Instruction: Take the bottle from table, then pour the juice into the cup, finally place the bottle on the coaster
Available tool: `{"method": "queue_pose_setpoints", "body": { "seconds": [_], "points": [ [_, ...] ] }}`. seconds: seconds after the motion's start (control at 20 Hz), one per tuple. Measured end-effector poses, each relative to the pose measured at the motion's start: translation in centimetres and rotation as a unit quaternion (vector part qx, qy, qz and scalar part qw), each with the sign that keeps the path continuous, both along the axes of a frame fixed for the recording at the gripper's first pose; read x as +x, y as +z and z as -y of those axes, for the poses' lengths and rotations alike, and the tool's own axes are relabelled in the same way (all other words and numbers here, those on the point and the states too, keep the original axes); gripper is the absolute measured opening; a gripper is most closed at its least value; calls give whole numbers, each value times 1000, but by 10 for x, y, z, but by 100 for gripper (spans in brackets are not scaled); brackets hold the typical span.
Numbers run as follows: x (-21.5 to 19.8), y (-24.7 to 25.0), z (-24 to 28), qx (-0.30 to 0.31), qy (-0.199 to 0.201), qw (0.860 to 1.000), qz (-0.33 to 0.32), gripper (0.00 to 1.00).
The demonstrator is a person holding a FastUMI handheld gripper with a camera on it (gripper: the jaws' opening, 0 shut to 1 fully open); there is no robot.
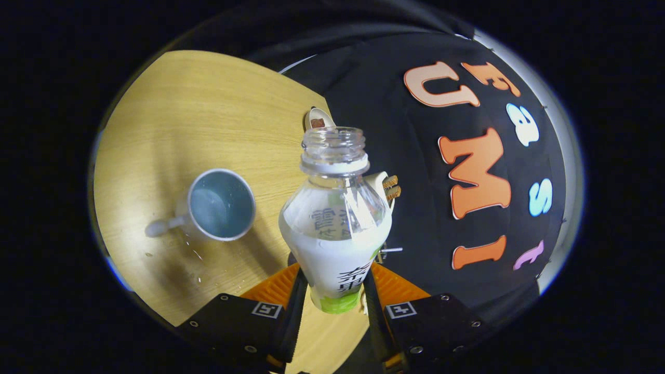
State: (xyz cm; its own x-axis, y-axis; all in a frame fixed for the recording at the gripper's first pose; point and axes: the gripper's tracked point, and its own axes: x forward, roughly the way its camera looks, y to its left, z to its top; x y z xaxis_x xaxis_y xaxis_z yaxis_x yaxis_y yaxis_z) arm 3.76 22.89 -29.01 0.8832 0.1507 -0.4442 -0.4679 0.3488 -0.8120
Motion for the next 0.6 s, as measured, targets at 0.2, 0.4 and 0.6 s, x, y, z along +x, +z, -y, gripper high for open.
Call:
{"method": "queue_pose_setpoints", "body": {
  "seconds": [0.2, 0.4, 0.6],
  "points": [
    [-9, 3, -4, 109, -27, 992, -51, 58],
    [-11, 12, -3, 216, -66, 969, -100, 58],
    [6, 21, 7, 316, -99, 935, -128, 58]
  ]
}}
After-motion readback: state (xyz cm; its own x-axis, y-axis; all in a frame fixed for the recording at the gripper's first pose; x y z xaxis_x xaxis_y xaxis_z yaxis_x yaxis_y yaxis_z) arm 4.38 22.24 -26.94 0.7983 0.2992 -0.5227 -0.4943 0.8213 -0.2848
